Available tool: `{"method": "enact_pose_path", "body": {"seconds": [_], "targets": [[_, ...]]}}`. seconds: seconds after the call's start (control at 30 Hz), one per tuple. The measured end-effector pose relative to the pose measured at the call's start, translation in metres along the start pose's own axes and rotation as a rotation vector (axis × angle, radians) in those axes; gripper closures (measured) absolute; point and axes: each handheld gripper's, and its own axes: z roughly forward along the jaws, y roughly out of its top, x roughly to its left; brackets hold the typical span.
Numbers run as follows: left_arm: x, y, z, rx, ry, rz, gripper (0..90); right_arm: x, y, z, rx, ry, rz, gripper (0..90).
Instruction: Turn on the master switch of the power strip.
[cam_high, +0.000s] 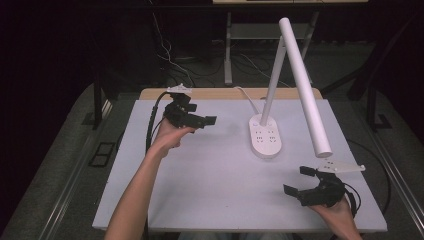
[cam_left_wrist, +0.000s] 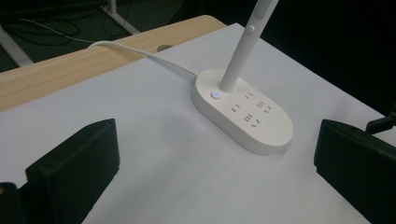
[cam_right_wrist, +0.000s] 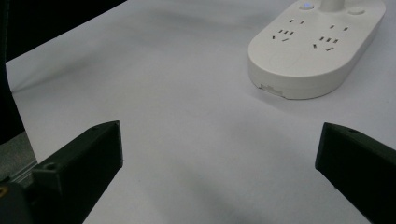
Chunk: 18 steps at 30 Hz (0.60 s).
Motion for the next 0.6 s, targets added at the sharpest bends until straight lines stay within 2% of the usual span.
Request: {"method": "enact_pose_path", "body": {"seconds": [0.43, 0.6], "targets": [[-0.01, -0.047, -0.035, -0.049, 0.025, -0.008, 0.0, 0.001, 0.0, 0.002, 0.006, 0.001, -0.007, 0.2], [-0.014, -0.066, -0.042, -0.055, 0.015, -0.014, 0.2, 0.002, 0.0, 0.002, 0.008, -0.001, -0.007, 0.2]]}}
